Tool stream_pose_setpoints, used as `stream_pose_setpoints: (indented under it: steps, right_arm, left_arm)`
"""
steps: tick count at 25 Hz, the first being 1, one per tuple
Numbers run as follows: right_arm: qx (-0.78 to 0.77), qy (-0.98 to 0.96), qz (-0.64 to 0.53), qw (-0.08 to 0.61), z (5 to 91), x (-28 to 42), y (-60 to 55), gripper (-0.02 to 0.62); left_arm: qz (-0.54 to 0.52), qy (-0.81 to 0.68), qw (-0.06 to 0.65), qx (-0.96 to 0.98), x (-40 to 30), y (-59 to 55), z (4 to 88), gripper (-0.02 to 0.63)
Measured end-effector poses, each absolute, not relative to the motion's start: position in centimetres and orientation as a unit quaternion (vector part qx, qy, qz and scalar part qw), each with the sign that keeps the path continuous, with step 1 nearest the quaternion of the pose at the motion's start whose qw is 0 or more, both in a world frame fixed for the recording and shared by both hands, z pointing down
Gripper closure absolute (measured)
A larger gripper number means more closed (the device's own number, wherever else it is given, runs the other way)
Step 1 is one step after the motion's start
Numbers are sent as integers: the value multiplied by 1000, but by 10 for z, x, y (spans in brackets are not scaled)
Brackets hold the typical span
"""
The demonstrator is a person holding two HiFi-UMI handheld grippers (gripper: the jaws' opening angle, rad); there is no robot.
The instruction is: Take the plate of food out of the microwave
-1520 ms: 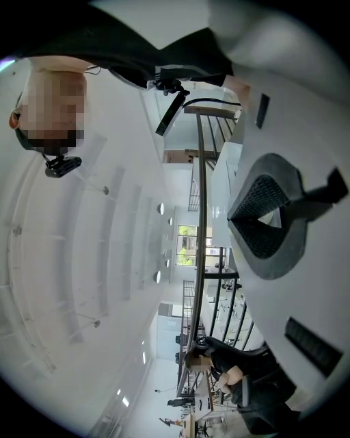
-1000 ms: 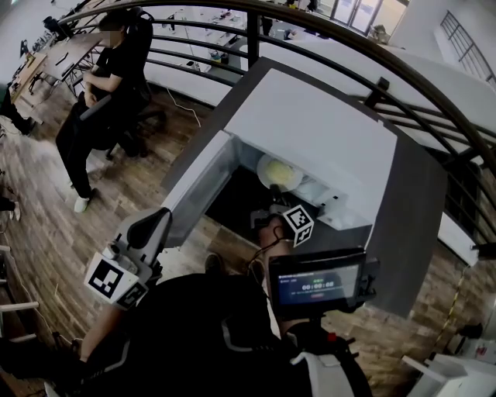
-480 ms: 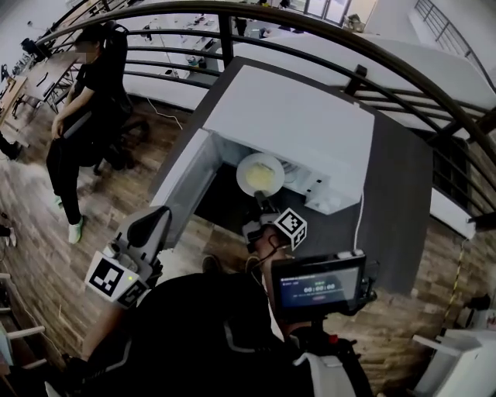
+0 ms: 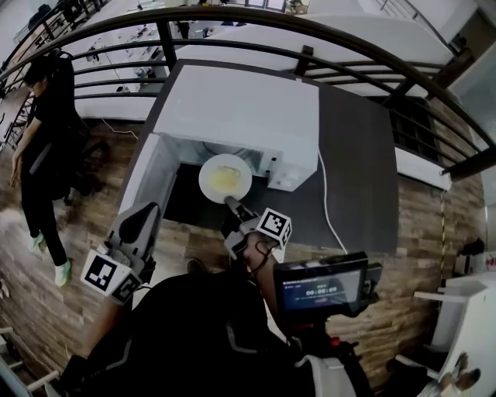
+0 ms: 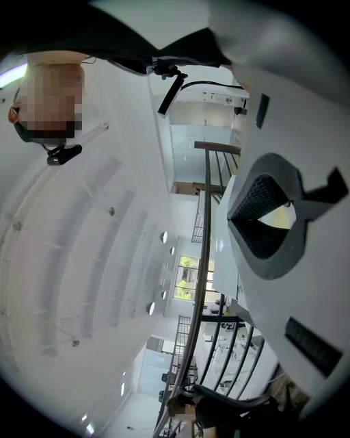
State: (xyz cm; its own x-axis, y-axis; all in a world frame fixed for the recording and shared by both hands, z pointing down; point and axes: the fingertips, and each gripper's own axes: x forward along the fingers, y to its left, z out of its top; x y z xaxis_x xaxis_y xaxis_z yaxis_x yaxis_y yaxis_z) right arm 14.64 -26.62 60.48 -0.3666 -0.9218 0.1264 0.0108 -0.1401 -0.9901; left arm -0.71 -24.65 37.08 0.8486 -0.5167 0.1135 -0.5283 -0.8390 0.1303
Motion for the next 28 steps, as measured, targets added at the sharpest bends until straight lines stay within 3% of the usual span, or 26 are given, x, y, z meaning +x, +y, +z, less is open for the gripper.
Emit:
stream_pose_setpoints:
  steps: [28]
  right_arm:
    - [-412, 551, -579, 437, 516, 164, -197, 580]
  left_arm:
    - [17, -199, 93, 975, 24, -267, 396, 603]
